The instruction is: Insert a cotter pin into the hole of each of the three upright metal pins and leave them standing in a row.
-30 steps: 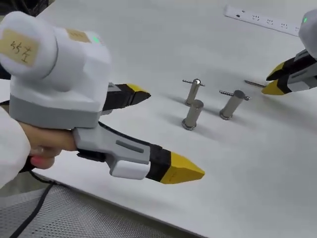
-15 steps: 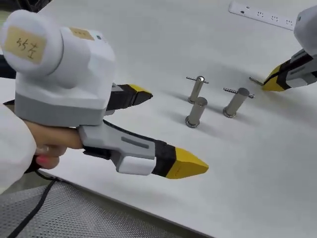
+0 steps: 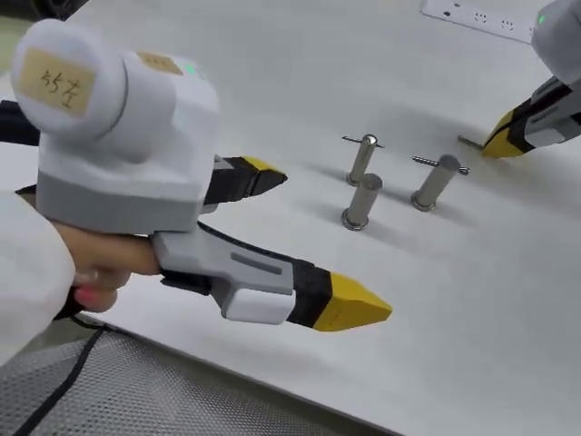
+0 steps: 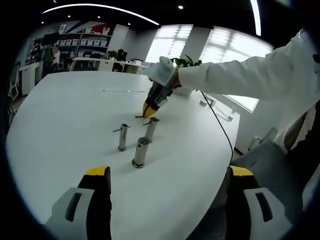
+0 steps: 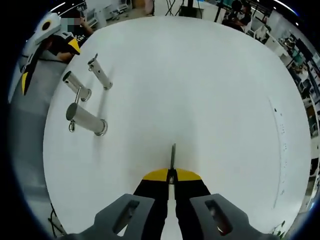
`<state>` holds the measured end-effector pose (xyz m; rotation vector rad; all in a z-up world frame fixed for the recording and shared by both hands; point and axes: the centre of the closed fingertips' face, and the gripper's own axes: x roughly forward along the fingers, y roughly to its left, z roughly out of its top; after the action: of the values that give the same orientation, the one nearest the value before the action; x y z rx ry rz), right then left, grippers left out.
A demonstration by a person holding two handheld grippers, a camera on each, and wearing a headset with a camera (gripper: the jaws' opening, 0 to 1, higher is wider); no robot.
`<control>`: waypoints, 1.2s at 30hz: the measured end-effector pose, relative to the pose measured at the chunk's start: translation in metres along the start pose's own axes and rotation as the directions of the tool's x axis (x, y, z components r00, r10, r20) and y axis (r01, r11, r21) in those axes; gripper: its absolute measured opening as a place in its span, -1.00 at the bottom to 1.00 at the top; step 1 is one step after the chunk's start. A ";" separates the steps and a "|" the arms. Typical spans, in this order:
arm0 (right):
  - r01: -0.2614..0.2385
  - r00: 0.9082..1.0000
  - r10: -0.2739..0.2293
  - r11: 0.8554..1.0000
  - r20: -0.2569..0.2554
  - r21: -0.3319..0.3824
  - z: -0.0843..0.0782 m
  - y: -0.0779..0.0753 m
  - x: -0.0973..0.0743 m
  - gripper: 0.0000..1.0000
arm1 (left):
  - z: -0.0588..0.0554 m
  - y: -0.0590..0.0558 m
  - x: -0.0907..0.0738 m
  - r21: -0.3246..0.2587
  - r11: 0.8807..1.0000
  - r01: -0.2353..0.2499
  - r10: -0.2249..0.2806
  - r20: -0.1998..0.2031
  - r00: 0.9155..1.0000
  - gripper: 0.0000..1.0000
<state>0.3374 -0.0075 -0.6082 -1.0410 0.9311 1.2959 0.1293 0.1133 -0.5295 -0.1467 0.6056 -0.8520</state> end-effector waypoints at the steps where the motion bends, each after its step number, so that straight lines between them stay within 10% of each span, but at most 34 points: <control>1: -0.004 1.000 0.004 1.000 -0.009 -0.011 0.000 0.001 0.000 -1.00 | 0.000 0.000 0.000 -0.001 1.000 0.002 -0.002 0.000 1.000 0.90; 14: -0.049 0.994 0.045 0.998 -0.103 -0.034 -0.001 0.007 -0.001 -1.00 | 0.005 0.002 0.003 0.004 1.000 0.005 -0.005 -0.008 1.000 0.88; 23: 0.010 0.991 -0.016 0.999 -0.131 -0.046 -0.002 0.005 0.000 -1.00 | 0.009 0.008 0.003 0.007 1.000 -0.011 0.011 -0.009 1.000 0.88; 36: 0.063 0.995 -0.062 0.998 -0.080 0.010 -0.009 -0.002 -0.028 -1.00 | 0.022 0.016 -0.003 0.001 0.999 -0.054 0.053 0.040 0.998 0.68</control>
<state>0.3381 -0.0243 -0.5841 -1.1107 0.9577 1.2027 0.1509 0.1232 -0.5157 -0.1451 0.5690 -0.7961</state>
